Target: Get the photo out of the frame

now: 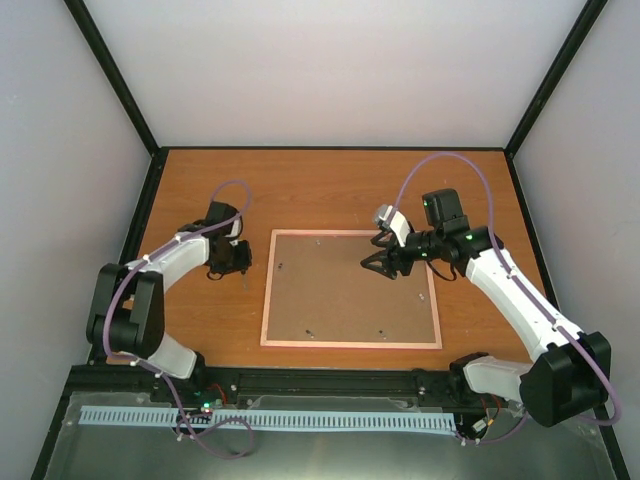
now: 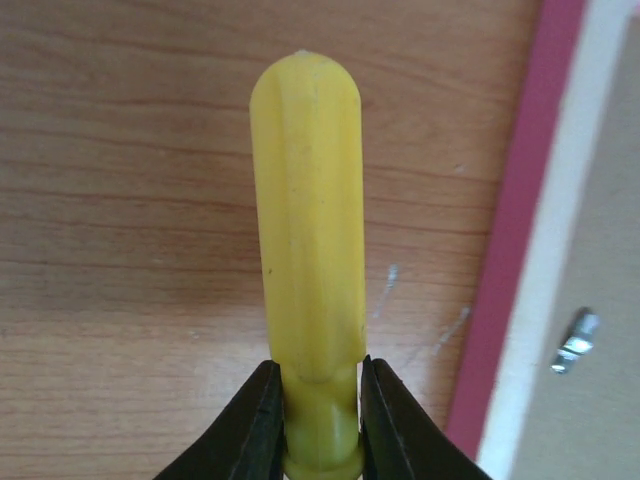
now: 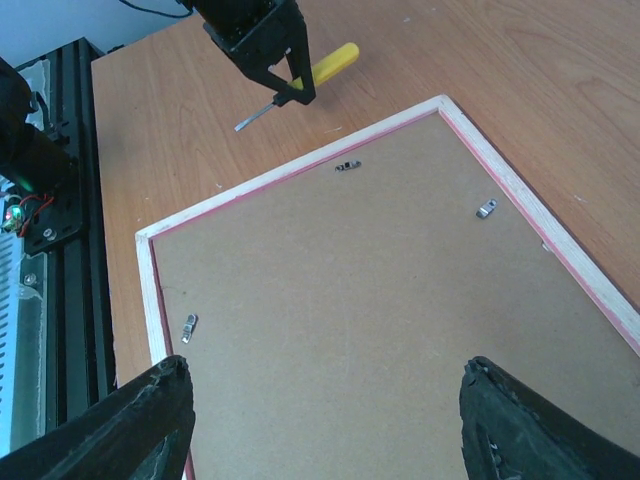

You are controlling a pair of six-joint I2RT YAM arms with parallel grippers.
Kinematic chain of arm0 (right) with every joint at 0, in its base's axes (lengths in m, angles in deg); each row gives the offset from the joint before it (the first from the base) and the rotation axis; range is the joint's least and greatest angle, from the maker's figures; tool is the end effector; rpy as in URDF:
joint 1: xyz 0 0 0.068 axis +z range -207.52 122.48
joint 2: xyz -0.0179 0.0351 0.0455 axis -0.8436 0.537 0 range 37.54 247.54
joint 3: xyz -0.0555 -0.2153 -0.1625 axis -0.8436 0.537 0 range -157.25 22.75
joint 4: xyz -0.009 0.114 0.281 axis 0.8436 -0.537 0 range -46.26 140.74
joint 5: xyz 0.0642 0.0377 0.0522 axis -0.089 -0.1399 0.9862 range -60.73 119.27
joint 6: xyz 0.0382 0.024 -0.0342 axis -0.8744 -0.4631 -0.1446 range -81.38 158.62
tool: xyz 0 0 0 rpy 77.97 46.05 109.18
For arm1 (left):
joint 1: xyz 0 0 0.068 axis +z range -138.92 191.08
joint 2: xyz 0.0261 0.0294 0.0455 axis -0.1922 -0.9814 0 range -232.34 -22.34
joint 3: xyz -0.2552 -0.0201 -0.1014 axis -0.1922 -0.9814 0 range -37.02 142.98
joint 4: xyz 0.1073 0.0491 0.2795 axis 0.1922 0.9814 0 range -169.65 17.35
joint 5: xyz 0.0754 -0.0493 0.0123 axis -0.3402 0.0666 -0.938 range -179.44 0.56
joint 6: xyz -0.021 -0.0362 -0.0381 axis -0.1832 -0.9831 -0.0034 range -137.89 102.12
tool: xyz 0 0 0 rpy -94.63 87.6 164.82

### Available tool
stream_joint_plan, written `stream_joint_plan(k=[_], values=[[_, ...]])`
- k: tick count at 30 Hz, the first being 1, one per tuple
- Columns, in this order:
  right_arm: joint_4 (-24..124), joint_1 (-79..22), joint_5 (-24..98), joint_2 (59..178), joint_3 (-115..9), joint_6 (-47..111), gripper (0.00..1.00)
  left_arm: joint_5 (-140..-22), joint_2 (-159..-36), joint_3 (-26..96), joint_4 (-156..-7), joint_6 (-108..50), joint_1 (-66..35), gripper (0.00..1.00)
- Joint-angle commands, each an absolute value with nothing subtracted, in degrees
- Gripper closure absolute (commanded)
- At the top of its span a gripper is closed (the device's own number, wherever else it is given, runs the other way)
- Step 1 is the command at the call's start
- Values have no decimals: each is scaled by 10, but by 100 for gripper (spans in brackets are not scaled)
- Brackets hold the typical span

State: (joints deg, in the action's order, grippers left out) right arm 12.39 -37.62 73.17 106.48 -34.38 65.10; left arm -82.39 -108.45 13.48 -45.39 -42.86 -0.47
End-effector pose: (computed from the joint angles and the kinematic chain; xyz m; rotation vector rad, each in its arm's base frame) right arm 0.2589 0.1230 0.2831 -1.2010 1.9599 0.8678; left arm 0.3037 -0.0670 0.1534 -0.2998 2.8128 -0.3228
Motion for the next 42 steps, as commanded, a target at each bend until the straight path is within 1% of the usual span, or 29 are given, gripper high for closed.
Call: stream_joint_plan(k=[1,6,8,10,12,13,18,20,24,29,33,35,37,40,42], values=[[136,-377,721,1068,-338,646,30,-861,-1105,128,-478,-422,2,91],[139,-377,705,1076,-337,644,30,-895,-1138,135,-480,-414,6,91],[140,-378,707,1079,-338,645,30,-904,-1151,138,-480,-411,7,89],[139,-377,709,1083,-338,645,30,-909,-1164,141,-478,-408,7,84],[137,-377,709,1087,-339,646,30,-915,-1171,140,-478,-406,8,76],[137,-377,708,1088,-339,647,30,-917,-1174,140,-478,-405,8,74],[138,-377,703,1087,-339,647,30,-928,-1173,138,-476,-406,8,70],[139,-377,700,1085,-339,646,30,-933,-1165,139,-475,-415,8,67],[139,-378,698,1082,-339,641,30,-919,-1131,150,-476,-420,8,57],[150,-378,648,1066,-336,644,30,-892,-1045,187,-466,-393,7,56],[97,-376,668,1074,-363,680,33,-814,-960,202,-494,-357,-1,54],[66,-370,679,1085,-375,701,35,-793,-925,192,-519,-349,-8,51],[49,-345,664,1096,-375,722,36,-777,-897,167,-555,-337,-9,46],[46,-279,597,1111,-359,741,36,-783,-871,138,-591,-323,-9,39],[49,-229,551,1126,-346,749,36,-801,-857,116,-609,-321,-9,31]])
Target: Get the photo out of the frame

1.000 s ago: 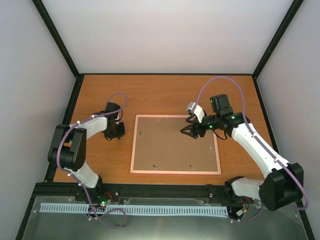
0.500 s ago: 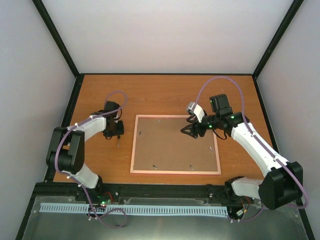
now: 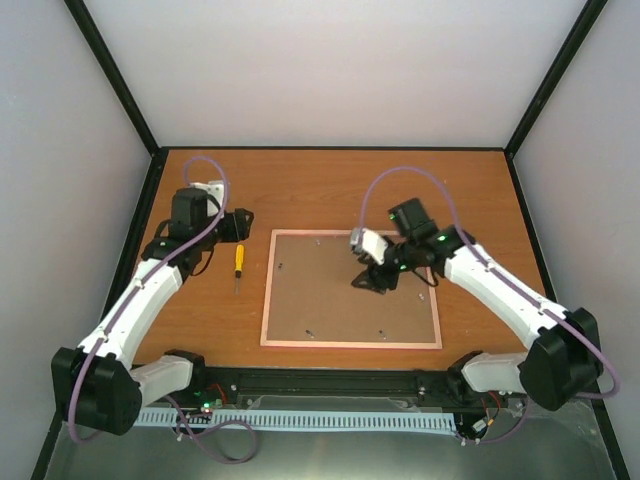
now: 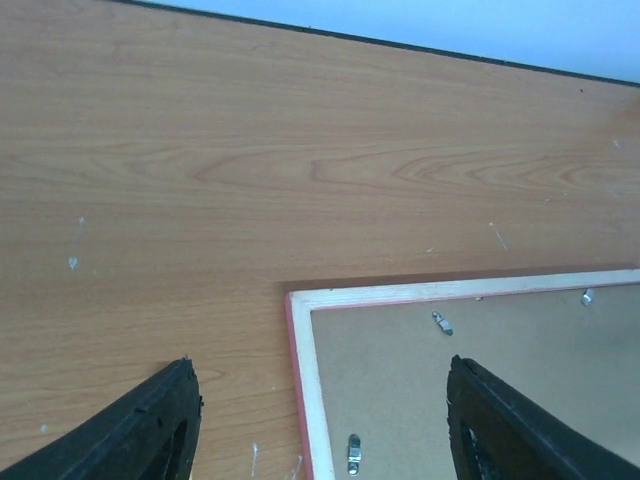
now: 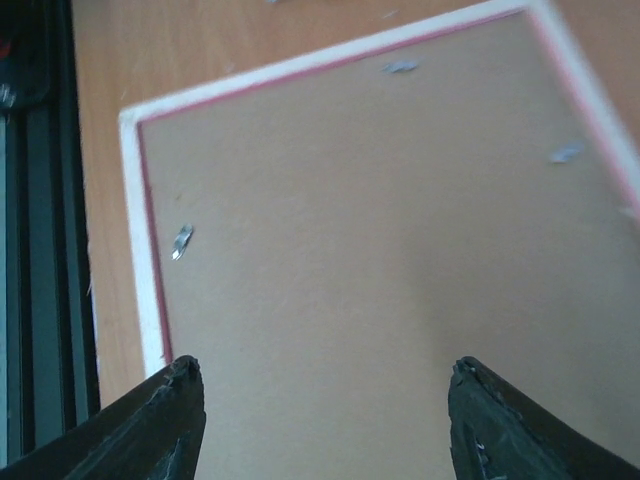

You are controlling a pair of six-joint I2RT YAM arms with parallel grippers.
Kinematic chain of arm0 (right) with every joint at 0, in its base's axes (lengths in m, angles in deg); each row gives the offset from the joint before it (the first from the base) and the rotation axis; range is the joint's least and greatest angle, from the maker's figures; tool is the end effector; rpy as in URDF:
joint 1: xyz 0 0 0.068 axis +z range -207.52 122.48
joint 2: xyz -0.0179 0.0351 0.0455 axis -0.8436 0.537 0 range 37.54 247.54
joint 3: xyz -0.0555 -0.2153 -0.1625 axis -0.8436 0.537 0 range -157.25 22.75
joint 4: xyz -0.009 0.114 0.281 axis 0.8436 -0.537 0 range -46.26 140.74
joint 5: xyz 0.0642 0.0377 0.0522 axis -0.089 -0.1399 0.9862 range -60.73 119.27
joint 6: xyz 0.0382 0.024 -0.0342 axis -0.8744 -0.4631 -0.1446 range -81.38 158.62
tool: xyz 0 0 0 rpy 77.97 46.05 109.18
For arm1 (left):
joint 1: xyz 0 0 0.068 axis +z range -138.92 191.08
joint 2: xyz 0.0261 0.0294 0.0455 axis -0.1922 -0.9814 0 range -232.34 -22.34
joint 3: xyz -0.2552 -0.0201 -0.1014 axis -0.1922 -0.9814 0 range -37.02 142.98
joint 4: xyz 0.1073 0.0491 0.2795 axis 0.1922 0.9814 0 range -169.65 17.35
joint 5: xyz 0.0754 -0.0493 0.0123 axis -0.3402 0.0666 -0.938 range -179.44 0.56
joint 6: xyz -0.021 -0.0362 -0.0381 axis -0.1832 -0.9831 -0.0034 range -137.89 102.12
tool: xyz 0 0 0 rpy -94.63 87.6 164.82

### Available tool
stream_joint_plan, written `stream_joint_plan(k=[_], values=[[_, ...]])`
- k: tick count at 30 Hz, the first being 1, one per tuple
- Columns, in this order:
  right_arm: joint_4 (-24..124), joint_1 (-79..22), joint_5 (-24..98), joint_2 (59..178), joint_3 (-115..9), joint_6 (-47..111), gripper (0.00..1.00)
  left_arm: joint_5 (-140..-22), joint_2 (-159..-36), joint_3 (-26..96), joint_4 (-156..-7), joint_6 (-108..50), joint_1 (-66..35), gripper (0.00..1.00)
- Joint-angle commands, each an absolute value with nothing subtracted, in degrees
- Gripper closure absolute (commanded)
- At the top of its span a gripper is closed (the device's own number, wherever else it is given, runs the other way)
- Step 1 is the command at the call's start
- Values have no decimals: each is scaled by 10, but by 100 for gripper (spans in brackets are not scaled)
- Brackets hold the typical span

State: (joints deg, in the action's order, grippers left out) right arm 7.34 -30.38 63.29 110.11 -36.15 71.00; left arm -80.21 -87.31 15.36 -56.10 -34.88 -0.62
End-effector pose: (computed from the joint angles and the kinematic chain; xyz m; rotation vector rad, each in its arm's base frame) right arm 0.2510 0.1536 0.2681 -1.4110 2.0205 0.7169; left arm 0.2865 -0.0658 0.2838 -0.0116 2.2296 -0.4546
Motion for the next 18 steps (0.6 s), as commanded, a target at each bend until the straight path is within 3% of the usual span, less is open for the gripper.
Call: stream_joint_plan(k=[1,8,10,18], values=[[49,-207,536,1134,-341,752,35,-808,-851,107,-620,-320,-9,29],[55,-92,469,1176,-303,777,35,-851,-832,87,-622,-325,-7,10],[61,-57,460,1177,-284,787,35,-870,-822,83,-625,-329,-7,1],[107,38,373,1221,-257,749,38,-957,-793,73,-624,-349,-7,0]])
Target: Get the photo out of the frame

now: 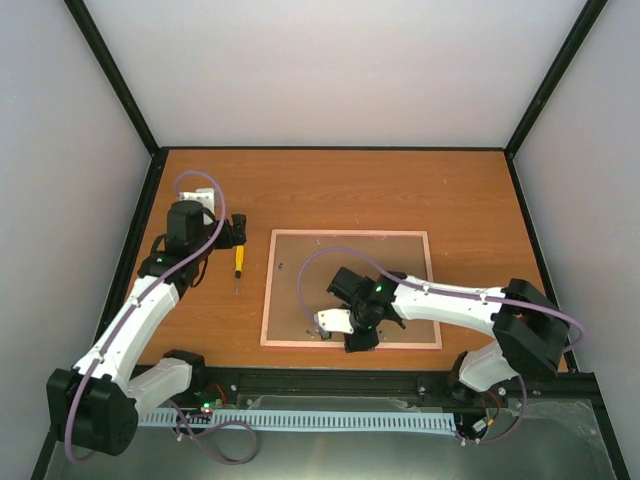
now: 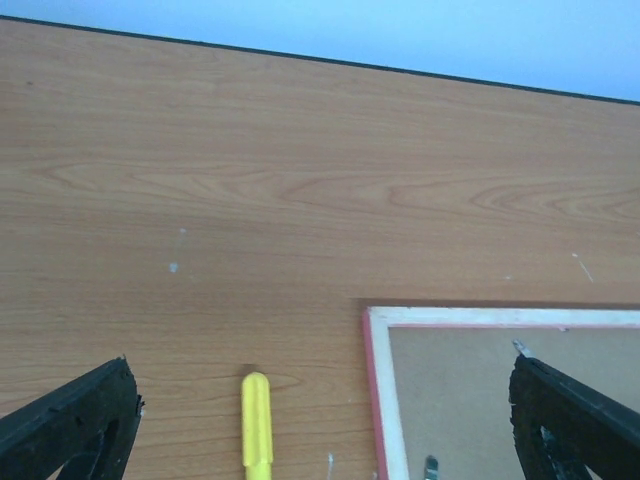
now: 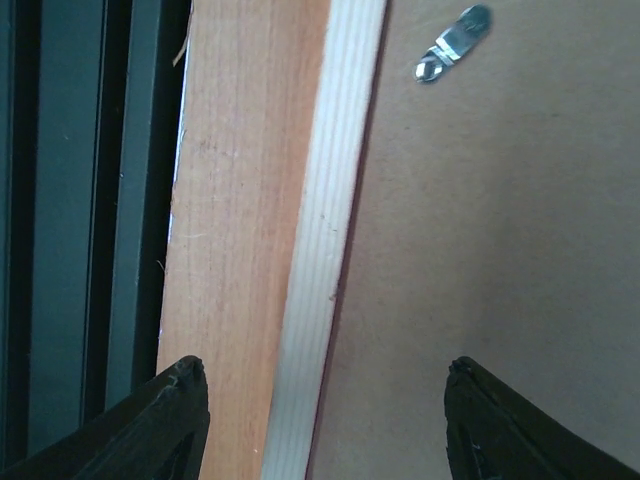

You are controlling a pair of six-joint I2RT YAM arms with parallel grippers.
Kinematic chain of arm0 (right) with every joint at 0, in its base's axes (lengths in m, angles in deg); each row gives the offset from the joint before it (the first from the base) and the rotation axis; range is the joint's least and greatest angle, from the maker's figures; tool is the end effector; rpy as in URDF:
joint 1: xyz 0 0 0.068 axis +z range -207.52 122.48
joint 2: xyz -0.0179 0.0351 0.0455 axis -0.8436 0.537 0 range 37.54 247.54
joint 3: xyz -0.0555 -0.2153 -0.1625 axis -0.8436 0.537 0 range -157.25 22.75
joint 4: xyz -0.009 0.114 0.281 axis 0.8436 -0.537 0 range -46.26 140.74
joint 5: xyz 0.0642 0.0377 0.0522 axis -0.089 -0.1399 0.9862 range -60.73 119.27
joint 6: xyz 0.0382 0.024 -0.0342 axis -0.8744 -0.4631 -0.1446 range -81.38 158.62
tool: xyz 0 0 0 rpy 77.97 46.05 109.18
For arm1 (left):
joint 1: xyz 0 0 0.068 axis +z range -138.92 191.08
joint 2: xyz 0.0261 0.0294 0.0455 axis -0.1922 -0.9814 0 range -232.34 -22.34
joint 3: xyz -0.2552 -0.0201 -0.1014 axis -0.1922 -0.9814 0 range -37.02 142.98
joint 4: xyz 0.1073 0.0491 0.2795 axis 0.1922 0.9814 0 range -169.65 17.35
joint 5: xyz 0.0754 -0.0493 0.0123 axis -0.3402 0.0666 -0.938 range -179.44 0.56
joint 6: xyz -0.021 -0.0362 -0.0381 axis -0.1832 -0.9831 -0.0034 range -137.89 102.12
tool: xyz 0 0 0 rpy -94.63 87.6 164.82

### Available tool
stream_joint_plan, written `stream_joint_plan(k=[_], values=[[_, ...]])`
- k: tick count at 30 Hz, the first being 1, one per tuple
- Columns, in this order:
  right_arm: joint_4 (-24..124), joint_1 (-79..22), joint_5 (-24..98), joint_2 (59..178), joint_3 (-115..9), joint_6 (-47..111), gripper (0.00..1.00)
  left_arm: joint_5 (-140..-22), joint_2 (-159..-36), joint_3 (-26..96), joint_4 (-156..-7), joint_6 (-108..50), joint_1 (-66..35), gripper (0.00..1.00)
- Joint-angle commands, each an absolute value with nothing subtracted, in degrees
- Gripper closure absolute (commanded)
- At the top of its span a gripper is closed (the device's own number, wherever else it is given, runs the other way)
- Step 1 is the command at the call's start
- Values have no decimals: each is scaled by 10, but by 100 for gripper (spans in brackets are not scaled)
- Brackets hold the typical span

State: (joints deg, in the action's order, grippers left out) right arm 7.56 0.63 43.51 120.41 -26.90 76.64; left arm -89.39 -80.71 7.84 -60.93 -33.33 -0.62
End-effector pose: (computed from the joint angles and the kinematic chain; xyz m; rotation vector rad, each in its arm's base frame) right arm 0.1437 0.2500 0.1605 -2.2040 1.9199 0.4203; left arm 0.2659 -0.0551 0.2706 -0.0696 2.1449 -0.2787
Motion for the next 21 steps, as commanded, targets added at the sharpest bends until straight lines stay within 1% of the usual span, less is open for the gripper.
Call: stream_joint_plan(k=[1,6,11,15,18,21], values=[[113,47,360,1224,-252,742,39,-972,-793,74,-622,-358,-7,0],[123,76,343,1230,-231,733,46,-1047,-795,80,-610,-407,-6,0],[131,90,316,1231,-219,730,53,-1017,-765,38,-660,-395,-6,0],[149,96,277,1239,-201,727,59,-1017,-755,35,-659,-373,-6,0],[171,97,241,1246,-184,722,67,-997,-753,32,-665,-360,-6,0],[189,98,196,1252,-176,715,80,-988,-758,31,-666,-352,-5,1]])
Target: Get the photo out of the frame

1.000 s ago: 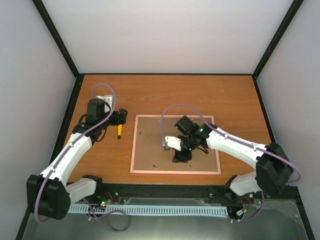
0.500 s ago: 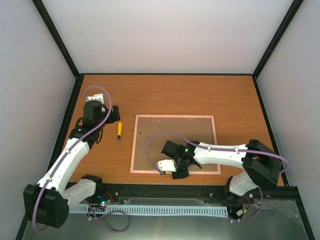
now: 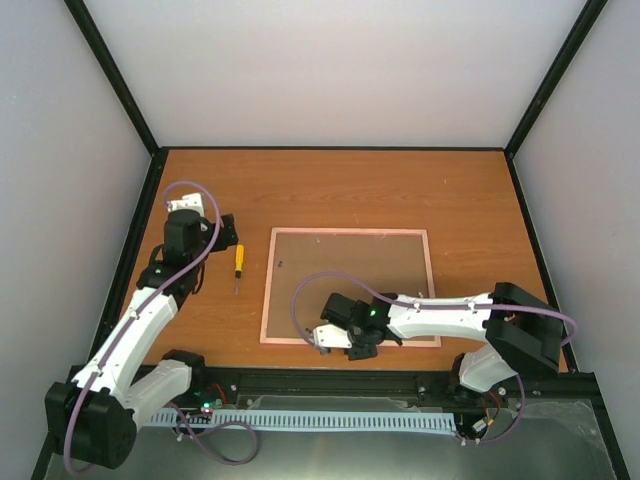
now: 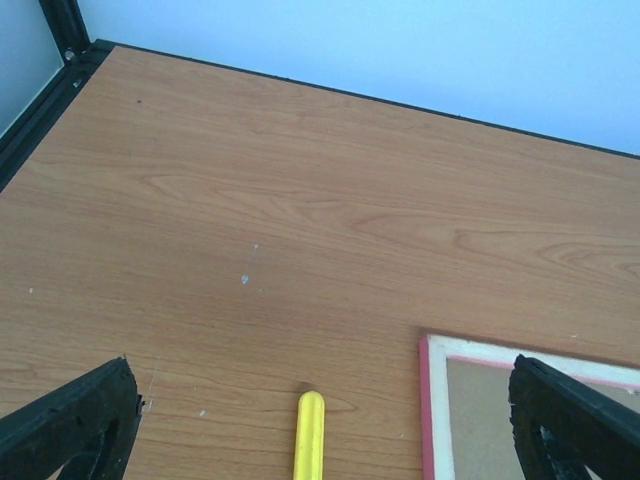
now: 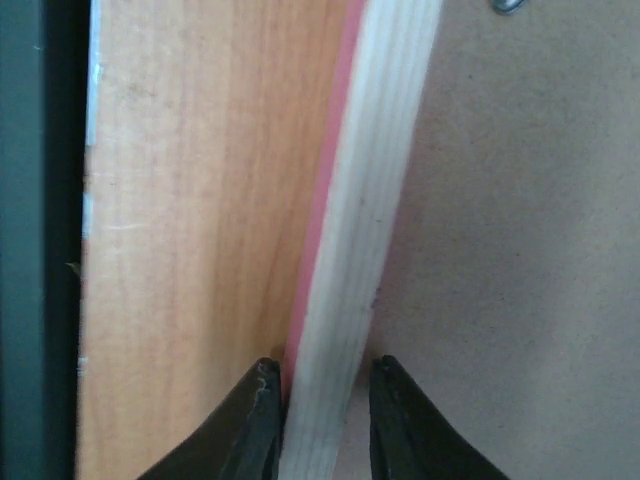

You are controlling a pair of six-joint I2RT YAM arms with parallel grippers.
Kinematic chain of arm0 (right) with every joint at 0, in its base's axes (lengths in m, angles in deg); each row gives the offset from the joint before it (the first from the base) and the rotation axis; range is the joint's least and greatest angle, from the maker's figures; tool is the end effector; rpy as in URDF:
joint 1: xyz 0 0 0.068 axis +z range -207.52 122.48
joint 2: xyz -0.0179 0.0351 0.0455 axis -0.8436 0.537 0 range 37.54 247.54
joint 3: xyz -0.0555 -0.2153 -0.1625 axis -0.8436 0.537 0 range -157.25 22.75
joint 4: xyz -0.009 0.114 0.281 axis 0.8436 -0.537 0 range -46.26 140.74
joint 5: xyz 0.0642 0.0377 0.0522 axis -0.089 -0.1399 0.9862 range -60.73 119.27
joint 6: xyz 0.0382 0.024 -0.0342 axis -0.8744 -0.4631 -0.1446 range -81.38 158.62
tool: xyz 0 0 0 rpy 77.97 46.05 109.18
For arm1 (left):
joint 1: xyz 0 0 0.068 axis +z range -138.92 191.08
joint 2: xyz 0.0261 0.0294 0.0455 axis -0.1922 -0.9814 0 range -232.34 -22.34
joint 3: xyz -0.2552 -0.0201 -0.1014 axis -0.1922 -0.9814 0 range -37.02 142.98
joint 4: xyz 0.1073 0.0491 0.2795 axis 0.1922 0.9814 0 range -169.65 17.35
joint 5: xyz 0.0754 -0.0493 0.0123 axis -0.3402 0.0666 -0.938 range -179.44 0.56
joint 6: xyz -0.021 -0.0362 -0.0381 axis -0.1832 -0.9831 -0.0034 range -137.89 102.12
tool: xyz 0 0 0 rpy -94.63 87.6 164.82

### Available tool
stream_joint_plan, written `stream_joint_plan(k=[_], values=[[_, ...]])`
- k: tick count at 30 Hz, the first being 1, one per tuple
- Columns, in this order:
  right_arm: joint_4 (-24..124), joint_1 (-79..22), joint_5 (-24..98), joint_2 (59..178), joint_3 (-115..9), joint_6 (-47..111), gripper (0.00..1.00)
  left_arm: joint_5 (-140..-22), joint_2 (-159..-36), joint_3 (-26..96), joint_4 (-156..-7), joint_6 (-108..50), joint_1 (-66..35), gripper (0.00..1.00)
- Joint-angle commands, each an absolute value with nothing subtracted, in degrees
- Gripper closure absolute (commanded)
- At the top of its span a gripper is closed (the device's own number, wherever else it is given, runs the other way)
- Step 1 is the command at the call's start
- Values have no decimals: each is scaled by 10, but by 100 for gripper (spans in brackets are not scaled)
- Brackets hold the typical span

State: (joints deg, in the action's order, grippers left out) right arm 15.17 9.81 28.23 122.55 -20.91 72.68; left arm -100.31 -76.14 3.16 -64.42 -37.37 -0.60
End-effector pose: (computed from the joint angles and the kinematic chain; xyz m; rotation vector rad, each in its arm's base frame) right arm 0.1082 0.2574 0.1224 -2.2552 1.8499 0.0703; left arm 0.2528 -0.0446 0.2643 -0.2562 2.0513 -0.1384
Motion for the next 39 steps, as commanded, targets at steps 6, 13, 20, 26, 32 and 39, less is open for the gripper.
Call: stream_joint_plan(k=[6,13,20,26,32,39], values=[[194,94,161,1201,-167,716,97,-902,-766,38,-676,-313,-6,13],[141,15,272,1109,-207,730,97,-769,-720,10,-741,-266,-77,30],[111,-84,365,1087,-240,744,97,-904,-717,82,-596,-235,-247,34],[124,-110,388,1097,-240,756,97,-854,-684,102,-523,-188,-281,42],[142,-130,411,1129,-237,760,97,-813,-720,94,-527,-139,-368,44],[140,-174,435,1140,-240,772,97,-920,-824,83,-555,-79,-524,42]])
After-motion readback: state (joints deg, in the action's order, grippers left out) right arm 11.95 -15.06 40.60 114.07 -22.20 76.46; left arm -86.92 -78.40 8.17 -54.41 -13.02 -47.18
